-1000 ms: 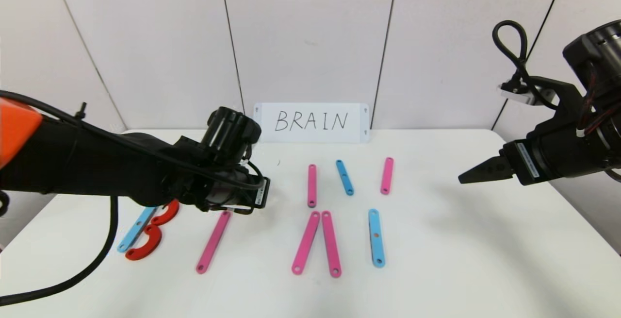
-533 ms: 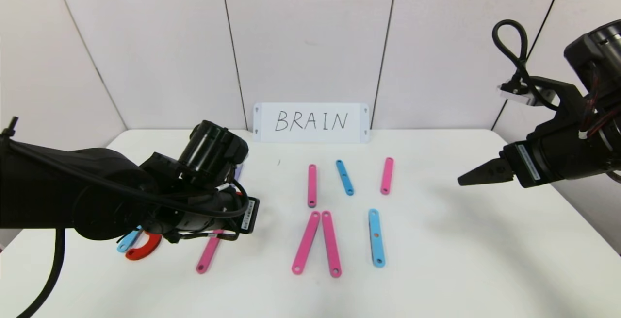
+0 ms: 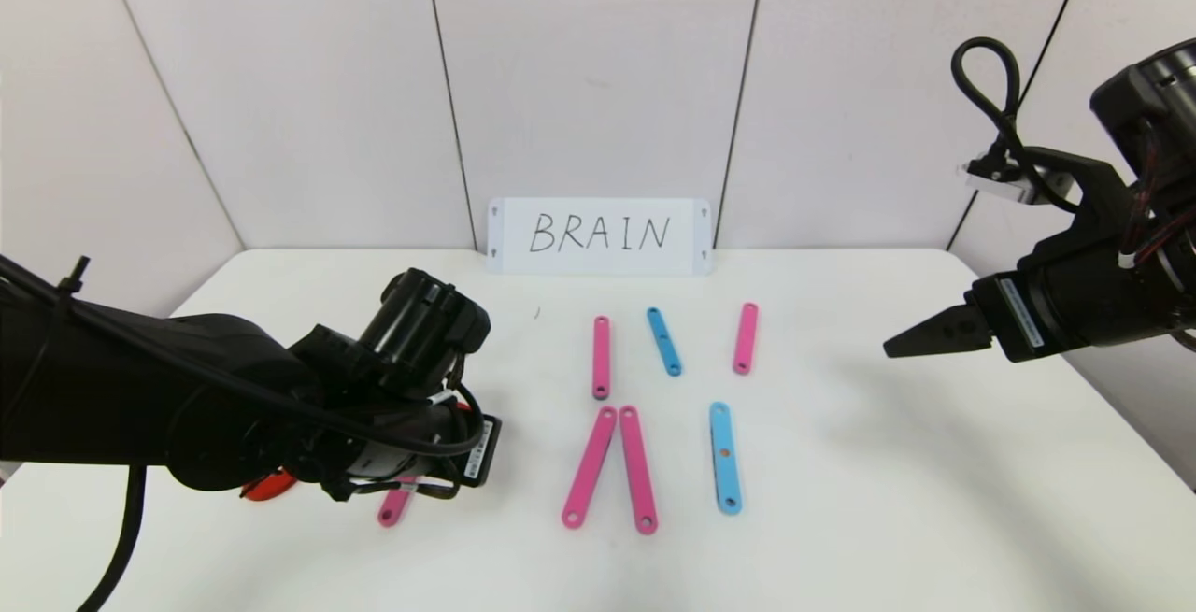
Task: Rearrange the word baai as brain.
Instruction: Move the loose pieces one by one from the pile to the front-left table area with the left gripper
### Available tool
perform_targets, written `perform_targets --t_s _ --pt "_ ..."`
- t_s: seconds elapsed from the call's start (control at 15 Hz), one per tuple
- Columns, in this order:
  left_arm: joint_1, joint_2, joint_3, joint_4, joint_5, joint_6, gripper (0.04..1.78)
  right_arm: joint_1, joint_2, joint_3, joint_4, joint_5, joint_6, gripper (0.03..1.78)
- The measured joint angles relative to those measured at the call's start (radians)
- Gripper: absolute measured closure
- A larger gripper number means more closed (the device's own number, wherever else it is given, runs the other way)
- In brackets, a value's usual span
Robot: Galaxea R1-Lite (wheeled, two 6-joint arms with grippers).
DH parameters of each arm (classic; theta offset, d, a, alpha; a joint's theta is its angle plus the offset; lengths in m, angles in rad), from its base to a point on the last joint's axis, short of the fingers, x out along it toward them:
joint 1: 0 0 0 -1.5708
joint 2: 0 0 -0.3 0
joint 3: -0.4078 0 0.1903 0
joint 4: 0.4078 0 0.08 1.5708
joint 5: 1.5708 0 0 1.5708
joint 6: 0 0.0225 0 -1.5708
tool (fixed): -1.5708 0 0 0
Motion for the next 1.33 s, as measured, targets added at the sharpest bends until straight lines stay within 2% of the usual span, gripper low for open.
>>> perform_targets --t_s 0.27,0.6,1.33 --pt "0.000 0.026 -0.006 -0.003 0.002 0.002 1.52 0.000 -0.002 0.000 0.000 0.000 0.000 0.07" --pt "0.007 0.068 -0.011 -0.072 0.000 0.011 1.52 -0.001 -0.004 0.001 0.000 -0.001 0.000 0.07" --pt "0.055 0.116 -0.038 -0.073 -0.001 0.022 1.52 -0.001 -0.003 0.001 0.000 0.000 0.000 0.07"
